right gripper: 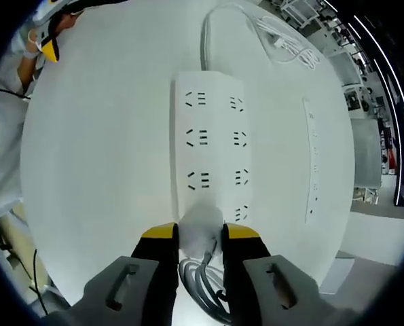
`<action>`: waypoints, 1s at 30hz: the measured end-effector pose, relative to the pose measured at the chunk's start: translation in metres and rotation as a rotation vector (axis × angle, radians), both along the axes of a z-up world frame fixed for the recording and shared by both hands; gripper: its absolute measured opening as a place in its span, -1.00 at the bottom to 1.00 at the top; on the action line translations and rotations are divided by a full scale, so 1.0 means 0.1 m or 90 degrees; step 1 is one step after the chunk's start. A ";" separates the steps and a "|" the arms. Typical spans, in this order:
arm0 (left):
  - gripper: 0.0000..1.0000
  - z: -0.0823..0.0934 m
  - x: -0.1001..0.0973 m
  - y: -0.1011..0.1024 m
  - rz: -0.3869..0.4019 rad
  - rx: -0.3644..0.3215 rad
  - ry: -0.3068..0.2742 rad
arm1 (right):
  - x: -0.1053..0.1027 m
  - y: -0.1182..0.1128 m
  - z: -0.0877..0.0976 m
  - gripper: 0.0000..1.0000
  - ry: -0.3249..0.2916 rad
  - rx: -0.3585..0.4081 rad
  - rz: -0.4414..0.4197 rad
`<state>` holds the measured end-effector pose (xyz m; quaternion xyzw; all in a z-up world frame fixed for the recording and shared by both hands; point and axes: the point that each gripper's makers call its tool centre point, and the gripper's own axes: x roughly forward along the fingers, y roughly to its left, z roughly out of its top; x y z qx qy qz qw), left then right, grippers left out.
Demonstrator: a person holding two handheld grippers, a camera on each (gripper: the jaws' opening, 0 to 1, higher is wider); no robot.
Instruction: Straighten the power strip on the desk, plug the charger into it
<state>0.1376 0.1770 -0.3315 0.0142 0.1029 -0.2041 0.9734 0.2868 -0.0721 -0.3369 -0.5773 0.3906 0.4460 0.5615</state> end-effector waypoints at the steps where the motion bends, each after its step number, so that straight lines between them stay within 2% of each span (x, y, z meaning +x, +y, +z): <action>1: 0.98 0.00 0.00 0.00 0.001 0.000 0.000 | 0.00 0.00 0.00 -0.57 -0.005 0.000 0.001; 8: 0.98 0.00 0.01 -0.04 -0.005 0.002 0.001 | 0.01 0.00 -0.01 -0.56 -0.030 0.005 0.015; 16: 0.98 -0.01 0.00 -0.06 -0.011 0.005 0.003 | 0.02 0.00 0.00 -0.53 -0.042 0.022 0.012; 20: 0.98 0.00 -0.01 -0.07 -0.013 0.010 0.003 | 0.02 0.01 -0.01 -0.53 -0.067 0.027 0.031; 30: 0.98 0.01 -0.05 -0.05 -0.010 0.013 0.005 | 0.05 0.03 0.02 -0.48 -0.075 0.058 0.037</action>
